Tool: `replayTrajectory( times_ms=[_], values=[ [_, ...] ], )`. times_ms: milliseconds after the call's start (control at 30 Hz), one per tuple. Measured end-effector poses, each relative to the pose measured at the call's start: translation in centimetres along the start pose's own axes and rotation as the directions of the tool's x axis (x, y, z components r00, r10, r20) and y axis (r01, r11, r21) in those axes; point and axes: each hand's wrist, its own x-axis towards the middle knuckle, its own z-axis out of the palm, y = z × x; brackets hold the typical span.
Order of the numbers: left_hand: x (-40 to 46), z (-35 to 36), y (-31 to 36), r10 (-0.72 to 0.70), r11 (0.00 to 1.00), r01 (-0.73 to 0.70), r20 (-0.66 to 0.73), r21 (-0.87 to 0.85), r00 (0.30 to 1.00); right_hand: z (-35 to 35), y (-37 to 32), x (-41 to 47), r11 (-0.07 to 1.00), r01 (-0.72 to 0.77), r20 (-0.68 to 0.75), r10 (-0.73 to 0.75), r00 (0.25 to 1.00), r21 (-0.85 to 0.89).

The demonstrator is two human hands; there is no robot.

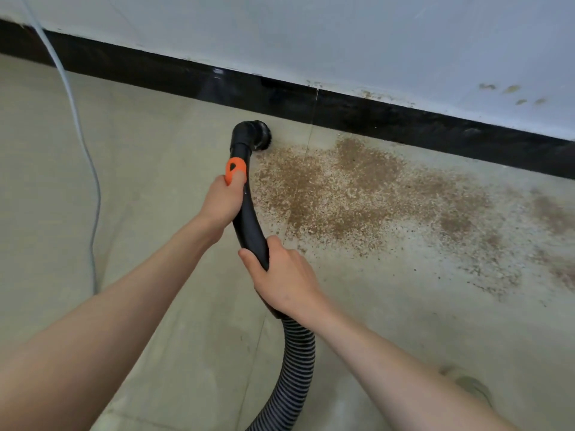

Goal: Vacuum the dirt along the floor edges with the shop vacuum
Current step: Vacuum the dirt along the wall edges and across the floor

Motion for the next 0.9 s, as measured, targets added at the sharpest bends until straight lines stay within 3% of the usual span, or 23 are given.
replayTrajectory(
  times_ms=[233, 367, 600, 900],
  values=[
    [-1.0, 5.4, 2.4, 0.086, 0.996, -0.091, 0.232, 0.012, 0.969, -1.7, 2.8, -2.5, 0.983, -0.137, -0.126, 0.152, 0.980, 0.125],
    [-1.4, 7.1, 2.9, 0.090, 0.994, -0.104, 0.284, 0.034, 0.955, -1.7, 3.7, -2.9, 0.968, -0.201, -0.148, 0.223, 0.963, 0.149],
    [0.9, 4.3, 2.4, 0.086, 0.995, -0.094, 0.166, 0.045, 0.982, -0.9, 1.4, -0.1, 0.984, -0.141, -0.118, 0.153, 0.981, 0.106],
    [2.9, -3.1, -0.5, -0.073, 0.997, 0.068, -0.117, -0.045, 0.990, 0.7, -2.5, 3.3, 0.998, 0.042, 0.070, -0.045, 0.997, 0.045]
  ],
)
